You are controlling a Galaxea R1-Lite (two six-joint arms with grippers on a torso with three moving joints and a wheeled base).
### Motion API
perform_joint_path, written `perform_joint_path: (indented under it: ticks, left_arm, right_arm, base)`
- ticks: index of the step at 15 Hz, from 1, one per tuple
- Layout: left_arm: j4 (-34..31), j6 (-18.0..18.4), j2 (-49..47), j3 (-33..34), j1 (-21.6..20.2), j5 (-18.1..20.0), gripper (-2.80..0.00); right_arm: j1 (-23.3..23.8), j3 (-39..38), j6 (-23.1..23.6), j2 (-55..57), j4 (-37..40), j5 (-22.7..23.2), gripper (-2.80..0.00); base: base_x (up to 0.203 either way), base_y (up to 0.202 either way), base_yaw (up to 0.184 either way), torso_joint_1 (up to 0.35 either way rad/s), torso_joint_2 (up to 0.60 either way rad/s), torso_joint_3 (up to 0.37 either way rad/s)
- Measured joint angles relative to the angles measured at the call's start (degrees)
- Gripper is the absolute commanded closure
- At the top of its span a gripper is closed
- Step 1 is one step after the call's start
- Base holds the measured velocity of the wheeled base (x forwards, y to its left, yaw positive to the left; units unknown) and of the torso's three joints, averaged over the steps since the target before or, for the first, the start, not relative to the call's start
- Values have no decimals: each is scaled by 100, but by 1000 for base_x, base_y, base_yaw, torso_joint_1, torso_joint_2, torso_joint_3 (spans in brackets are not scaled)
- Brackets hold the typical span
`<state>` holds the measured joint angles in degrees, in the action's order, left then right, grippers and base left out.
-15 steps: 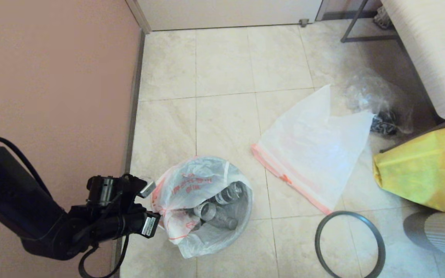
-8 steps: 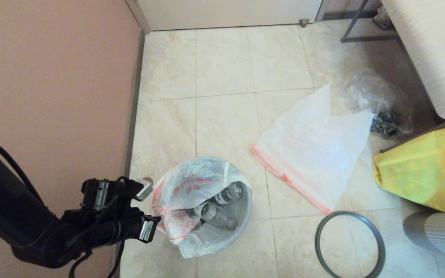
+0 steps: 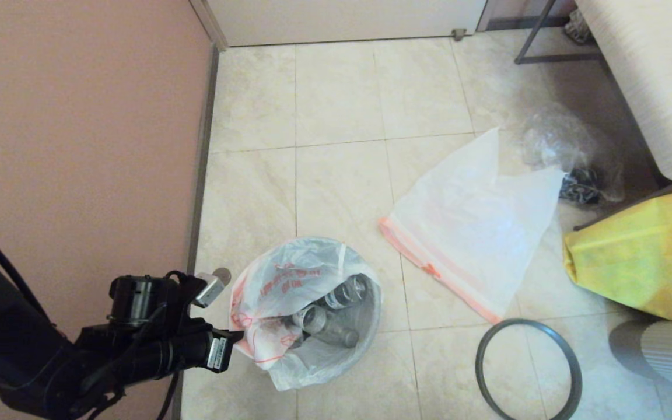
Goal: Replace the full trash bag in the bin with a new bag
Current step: Place the trash bag on the floor
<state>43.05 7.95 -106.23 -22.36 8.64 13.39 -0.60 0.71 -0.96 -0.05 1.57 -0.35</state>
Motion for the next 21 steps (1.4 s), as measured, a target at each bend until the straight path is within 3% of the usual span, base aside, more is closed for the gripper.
perform_joint_path:
  ticks: [4,13,17,21]
  left_arm:
    - [115,-10,42,164,-62,261,0]
    - [118,-187,130,268,-306,1251,0]
    - [137,-184,-158,134,-338,1333,0]
    - [361,-183,-315,175,-422,2047,0]
  right_arm:
    - [0,0,0,0,0,2,0]
    - [0,0,0,0,0,2,0]
    - [0,0,0,0,0,2,0]
    - [0,0,0,0,0,2,0]
  base:
    - [0,0,0,0,0,0]
    - [0,0,0,0,0,0]
    - [0,0,0,0,0,0]
    - [0,0,0,0,0,0]
